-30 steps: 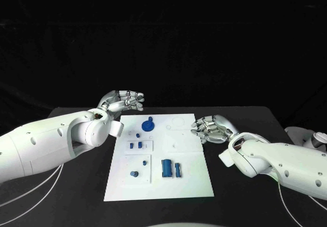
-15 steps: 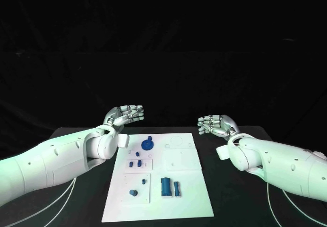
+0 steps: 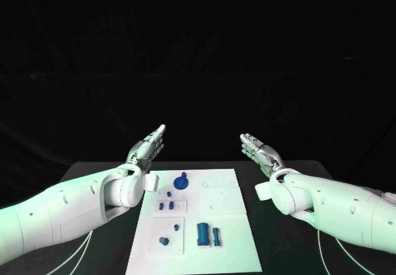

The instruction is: Assemble the parts on the task board

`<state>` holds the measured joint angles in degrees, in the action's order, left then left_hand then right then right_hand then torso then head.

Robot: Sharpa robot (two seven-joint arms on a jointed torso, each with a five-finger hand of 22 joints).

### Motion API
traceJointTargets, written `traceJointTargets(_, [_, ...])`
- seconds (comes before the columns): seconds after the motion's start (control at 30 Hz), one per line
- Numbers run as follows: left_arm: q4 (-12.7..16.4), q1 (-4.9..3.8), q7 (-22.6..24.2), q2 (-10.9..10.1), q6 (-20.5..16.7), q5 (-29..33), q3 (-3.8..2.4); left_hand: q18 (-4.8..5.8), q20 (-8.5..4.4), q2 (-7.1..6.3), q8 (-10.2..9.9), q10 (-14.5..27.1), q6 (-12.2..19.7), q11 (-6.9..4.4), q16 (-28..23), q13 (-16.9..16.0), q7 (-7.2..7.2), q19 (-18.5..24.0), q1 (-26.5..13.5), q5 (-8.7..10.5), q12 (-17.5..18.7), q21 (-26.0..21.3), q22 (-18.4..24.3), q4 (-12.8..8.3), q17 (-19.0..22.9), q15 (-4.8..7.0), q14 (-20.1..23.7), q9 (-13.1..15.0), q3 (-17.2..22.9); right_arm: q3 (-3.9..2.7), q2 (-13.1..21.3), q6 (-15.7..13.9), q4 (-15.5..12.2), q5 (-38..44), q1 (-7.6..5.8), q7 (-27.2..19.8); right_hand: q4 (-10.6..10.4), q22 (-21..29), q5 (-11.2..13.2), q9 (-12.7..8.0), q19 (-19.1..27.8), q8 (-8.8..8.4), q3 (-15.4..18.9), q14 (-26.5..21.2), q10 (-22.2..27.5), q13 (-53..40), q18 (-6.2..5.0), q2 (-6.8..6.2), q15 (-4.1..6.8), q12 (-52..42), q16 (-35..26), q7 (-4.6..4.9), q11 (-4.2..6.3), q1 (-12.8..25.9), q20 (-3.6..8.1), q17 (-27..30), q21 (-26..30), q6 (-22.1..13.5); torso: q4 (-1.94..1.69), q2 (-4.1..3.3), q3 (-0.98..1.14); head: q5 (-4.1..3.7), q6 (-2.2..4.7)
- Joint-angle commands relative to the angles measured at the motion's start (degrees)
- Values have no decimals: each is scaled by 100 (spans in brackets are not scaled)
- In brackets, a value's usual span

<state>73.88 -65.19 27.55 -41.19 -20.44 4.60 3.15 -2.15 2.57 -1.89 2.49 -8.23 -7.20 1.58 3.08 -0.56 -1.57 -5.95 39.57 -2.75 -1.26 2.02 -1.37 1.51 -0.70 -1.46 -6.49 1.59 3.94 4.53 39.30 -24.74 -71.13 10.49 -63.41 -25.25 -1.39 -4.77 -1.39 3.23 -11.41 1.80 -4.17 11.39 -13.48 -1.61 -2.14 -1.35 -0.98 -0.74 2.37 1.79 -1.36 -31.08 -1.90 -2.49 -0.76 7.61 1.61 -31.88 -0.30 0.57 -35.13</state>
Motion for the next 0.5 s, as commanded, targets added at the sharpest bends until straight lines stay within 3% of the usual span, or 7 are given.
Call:
traceJointTargets(0.03, [334, 98, 101, -63, -792, -176, -58, 215, -257, 189, -249, 823, 720, -158, -308, 56, 157, 595, -3957, 275, 126, -202, 137, -151, 70, 146, 649, -159, -394, -82, 107, -664, -406, -360, 66, -193, 139, 477, 139, -323, 1141, -180, 417, -1139, 1348, 161, 214, 135, 98, 74, -237, -179, 136, 3108, 190, 249, 76, -761, -154, 67, 29, -54, 71])
traceJointTargets(0.1, [675, 206, 134, -140, -1214, -252, -127, 215, -257, 189, -249, 823, 720, -158, -308, 56, 157, 595, -3957, 275, 126, -202, 137, -151, 70, 146, 649, -159, -394, -186, 228, -1020, -819, -552, 139, -266, 139, 477, 139, -323, 1141, -180, 417, -1139, 1348, 161, 214, 135, 98, 74, -237, -179, 136, 3108, 190, 249, 76, -761, -161, 70, 30, -57, 75])
traceJointTargets(0.23, [1126, 350, 178, -242, -1773, -353, -218, 215, -257, 189, -249, 823, 720, -158, -308, 56, 157, 595, -3957, 275, 126, -202, 137, -151, 70, 146, 649, -159, -394, -320, 384, -1480, -1352, -801, 232, -360, 139, 477, 139, -323, 1141, -180, 417, -1139, 1348, 161, 214, 135, 98, 74, -237, -179, 136, 3108, 190, 249, 76, -761, -161, 70, 30, -57, 75])
traceJointTargets(0.37, [1454, 454, 210, -316, -2178, -426, -284, 215, -257, 189, -249, 823, 720, -158, -308, 56, 157, 595, -3957, 275, 126, -202, 137, -151, 70, 146, 649, -159, -394, -414, 494, -1805, -1728, -977, 298, -427, 139, 477, 139, -323, 1141, -180, 417, -1139, 1348, 161, 214, 135, 98, 74, -237, -179, 136, 3108, 190, 249, 76, -761, -161, 70, 30, -57, 75])
traceJointTargets(0.5, [1593, 499, 223, -347, -2350, -457, -313, 215, -257, 189, -249, 823, 720, -158, -308, 56, 157, 595, -3957, 275, 126, -202, 137, -151, 70, 146, 649, -159, -394, -451, 537, -1931, -1875, -1045, 323, -453, 139, 477, 139, -323, 1141, -180, 417, -1139, 1348, 161, 214, 135, 98, 74, -237, -179, 136, 3108, 190, 249, 76, -761, -161, 70, 30, -57, 75])
